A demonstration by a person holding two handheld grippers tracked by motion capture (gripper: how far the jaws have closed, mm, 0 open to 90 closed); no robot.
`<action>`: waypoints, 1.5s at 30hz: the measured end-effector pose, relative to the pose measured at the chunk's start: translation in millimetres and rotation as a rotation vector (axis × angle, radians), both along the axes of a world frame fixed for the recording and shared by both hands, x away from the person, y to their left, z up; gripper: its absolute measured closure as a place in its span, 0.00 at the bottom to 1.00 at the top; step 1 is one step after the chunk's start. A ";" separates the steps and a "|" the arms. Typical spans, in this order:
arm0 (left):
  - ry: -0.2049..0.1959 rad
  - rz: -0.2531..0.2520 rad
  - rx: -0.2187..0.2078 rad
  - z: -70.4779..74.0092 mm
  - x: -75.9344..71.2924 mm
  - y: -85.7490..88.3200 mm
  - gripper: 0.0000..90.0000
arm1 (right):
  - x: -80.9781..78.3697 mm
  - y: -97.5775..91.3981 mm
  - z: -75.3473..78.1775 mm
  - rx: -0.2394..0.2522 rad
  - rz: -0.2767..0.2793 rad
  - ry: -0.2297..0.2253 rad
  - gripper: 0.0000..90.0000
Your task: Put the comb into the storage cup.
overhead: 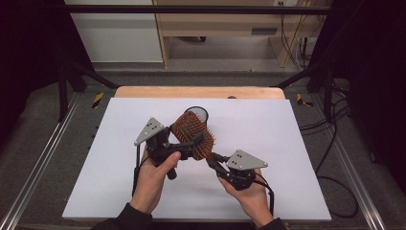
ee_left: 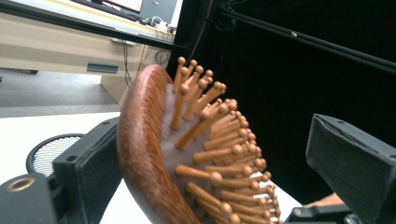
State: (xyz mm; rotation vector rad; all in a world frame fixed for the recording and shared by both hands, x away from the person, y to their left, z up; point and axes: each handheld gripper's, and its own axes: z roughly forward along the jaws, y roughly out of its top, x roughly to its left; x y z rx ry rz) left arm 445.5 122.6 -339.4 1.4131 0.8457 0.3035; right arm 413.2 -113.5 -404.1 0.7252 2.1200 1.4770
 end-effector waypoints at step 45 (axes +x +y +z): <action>0.091 -0.028 -0.093 3.6 0.6 0.9 0.57 | 2.0 3.0 -8.3 0.050 0.014 0.037 0.69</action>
